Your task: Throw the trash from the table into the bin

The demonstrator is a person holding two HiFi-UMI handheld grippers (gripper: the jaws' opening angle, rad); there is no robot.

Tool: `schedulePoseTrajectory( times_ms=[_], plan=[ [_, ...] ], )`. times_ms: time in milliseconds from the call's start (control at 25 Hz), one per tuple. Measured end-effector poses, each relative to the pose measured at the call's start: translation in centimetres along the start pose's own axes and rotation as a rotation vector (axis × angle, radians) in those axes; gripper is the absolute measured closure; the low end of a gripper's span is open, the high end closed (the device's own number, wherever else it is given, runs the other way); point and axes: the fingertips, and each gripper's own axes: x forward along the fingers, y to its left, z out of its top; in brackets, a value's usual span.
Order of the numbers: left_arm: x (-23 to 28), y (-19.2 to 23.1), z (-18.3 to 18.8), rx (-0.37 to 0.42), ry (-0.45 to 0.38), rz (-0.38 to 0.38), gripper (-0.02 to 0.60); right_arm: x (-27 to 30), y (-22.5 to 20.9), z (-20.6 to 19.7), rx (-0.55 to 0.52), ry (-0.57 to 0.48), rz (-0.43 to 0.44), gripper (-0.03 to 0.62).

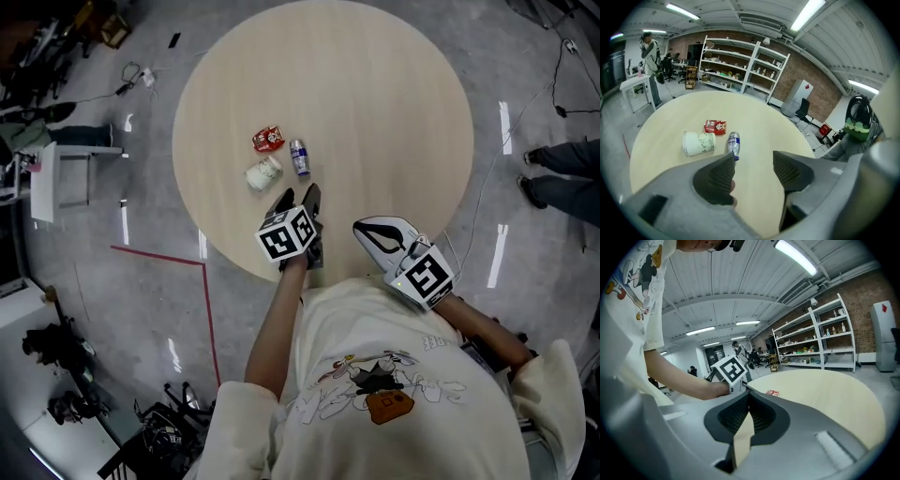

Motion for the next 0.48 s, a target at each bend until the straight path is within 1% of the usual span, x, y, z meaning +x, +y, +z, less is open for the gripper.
schedulePoseTrajectory(
  times_ms=[120, 280, 400, 480],
  plan=[
    [3.3, 1.6, 0.5, 0.018, 0.043, 0.031, 0.316, 0.2, -0.7, -0.3, 0.037, -0.004, -0.013, 0.586],
    [7.5, 2.8, 0.8, 0.043, 0.076, 0.077, 0.316, -0.1, -2.3, -1.5, 0.047, 0.008, -0.013, 0.586],
    [9.4, 3.9, 0.2, 0.053, 0.121, 0.101, 0.316, -0.5, -2.8, -2.3, 0.057, 0.014, -0.029, 0.586],
    [10.5, 4.5, -0.4, 0.074, 0.152, 0.114, 0.316, -0.7, -3.0, -3.0, 0.101, 0.021, -0.044, 0.586]
  ],
)
